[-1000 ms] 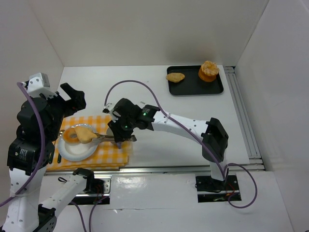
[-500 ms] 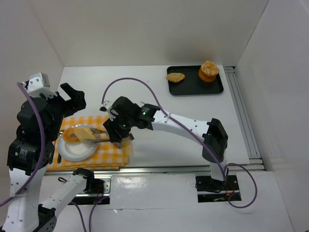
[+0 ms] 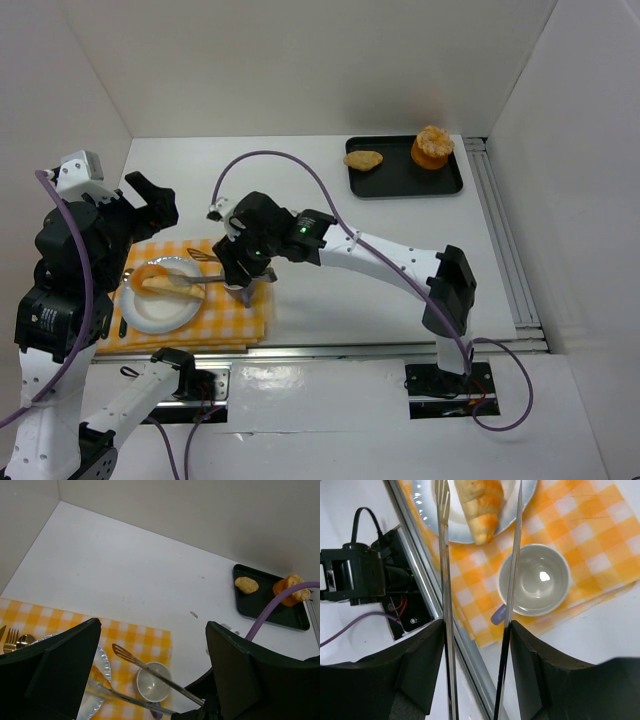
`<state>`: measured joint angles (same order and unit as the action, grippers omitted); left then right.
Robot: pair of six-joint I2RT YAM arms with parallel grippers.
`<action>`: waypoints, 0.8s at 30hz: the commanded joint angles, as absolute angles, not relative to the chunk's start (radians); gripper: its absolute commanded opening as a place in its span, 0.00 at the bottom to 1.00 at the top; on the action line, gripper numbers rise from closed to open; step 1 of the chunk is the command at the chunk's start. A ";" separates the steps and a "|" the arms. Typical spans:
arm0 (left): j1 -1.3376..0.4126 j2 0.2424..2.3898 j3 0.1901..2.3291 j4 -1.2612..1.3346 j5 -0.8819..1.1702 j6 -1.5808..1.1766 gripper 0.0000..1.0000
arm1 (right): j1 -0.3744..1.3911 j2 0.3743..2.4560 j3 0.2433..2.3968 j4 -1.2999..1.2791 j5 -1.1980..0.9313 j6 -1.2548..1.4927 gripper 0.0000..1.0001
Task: Place the bread
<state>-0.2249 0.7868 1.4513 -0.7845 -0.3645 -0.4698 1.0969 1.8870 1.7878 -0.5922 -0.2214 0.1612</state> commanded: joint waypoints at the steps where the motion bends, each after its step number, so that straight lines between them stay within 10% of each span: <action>1: -0.229 0.776 1.471 -0.747 -0.360 -0.446 0.99 | 1.055 1.796 1.816 -0.577 -0.140 0.146 0.60; 24: -0.238 0.776 1.462 -0.747 -0.351 -0.446 0.99 | 0.683 1.390 0.902 -0.121 0.281 0.354 0.59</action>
<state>-0.2329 0.7868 1.4513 -0.7841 -0.3630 -0.4698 0.6899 1.4357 0.9428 -0.2752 0.2272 0.3450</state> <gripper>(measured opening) 0.993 0.594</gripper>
